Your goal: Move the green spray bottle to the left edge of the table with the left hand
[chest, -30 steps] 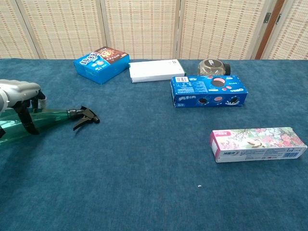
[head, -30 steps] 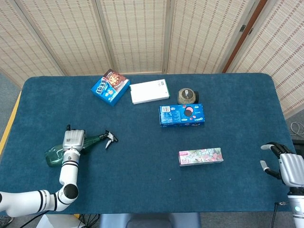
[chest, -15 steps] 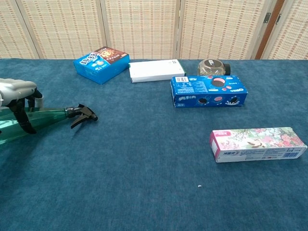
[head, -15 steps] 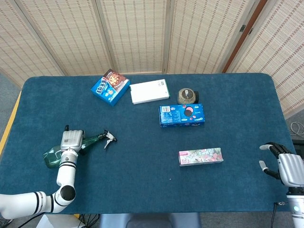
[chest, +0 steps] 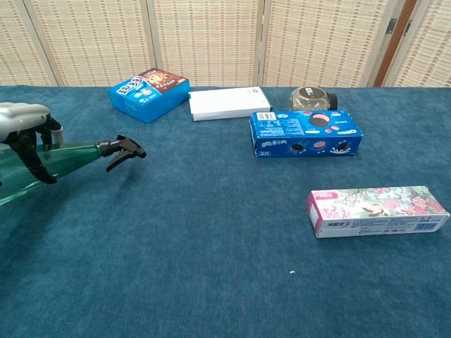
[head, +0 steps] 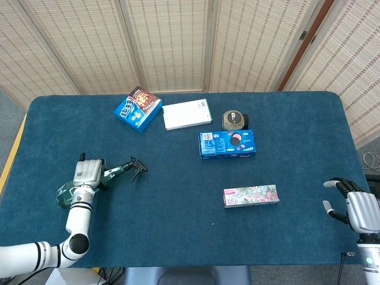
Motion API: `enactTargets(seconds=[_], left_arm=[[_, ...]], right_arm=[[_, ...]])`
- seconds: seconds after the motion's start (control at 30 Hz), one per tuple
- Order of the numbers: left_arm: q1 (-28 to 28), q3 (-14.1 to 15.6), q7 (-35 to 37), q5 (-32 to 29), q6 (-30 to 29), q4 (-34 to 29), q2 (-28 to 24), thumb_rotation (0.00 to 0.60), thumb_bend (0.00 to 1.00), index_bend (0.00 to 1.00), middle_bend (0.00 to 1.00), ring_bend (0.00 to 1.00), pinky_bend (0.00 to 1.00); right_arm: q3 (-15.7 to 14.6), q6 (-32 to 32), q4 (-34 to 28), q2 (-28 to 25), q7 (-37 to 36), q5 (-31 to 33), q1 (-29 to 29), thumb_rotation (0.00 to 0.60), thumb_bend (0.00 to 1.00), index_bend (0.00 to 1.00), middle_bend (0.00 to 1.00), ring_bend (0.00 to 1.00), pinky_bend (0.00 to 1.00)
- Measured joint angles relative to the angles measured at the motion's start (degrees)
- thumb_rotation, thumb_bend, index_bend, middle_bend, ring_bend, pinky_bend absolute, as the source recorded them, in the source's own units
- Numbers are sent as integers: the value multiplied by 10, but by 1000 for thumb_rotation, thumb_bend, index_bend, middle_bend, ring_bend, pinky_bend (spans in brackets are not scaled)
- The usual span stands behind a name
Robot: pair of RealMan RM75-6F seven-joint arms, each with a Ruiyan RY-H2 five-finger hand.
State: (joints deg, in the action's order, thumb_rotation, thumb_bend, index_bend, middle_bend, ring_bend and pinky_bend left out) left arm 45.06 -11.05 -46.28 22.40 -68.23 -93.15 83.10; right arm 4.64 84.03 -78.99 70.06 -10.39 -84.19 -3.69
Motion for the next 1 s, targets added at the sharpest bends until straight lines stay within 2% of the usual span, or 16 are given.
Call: enactTargets(seconds=[0.23, 0.43, 0.87, 1.0], left_arm=[[-23, -11, 74, 49, 2, -8, -16, 600, 20, 522, 471, 424, 27], [-57, -23, 180, 112, 1, -8, -27, 600, 47, 562, 473, 428, 53], [-153, -48, 542, 338, -23, 25, -34, 600, 81, 567, 477, 428, 56], [-179, -52, 632, 386, -37, 44, -27, 600, 81, 572, 481, 430, 56]], right_arm=[[0, 1, -1, 0, -1, 0, 1, 600, 241, 404, 365, 324, 516], [0, -1, -2, 1, 1, 0, 0, 600, 241, 405, 365, 324, 516], [-2, -8, -6, 5, 3, -2, -5, 600, 241, 404, 365, 324, 516], [-3, -8, -6, 6, 1, -2, -5, 600, 241, 404, 365, 324, 516]])
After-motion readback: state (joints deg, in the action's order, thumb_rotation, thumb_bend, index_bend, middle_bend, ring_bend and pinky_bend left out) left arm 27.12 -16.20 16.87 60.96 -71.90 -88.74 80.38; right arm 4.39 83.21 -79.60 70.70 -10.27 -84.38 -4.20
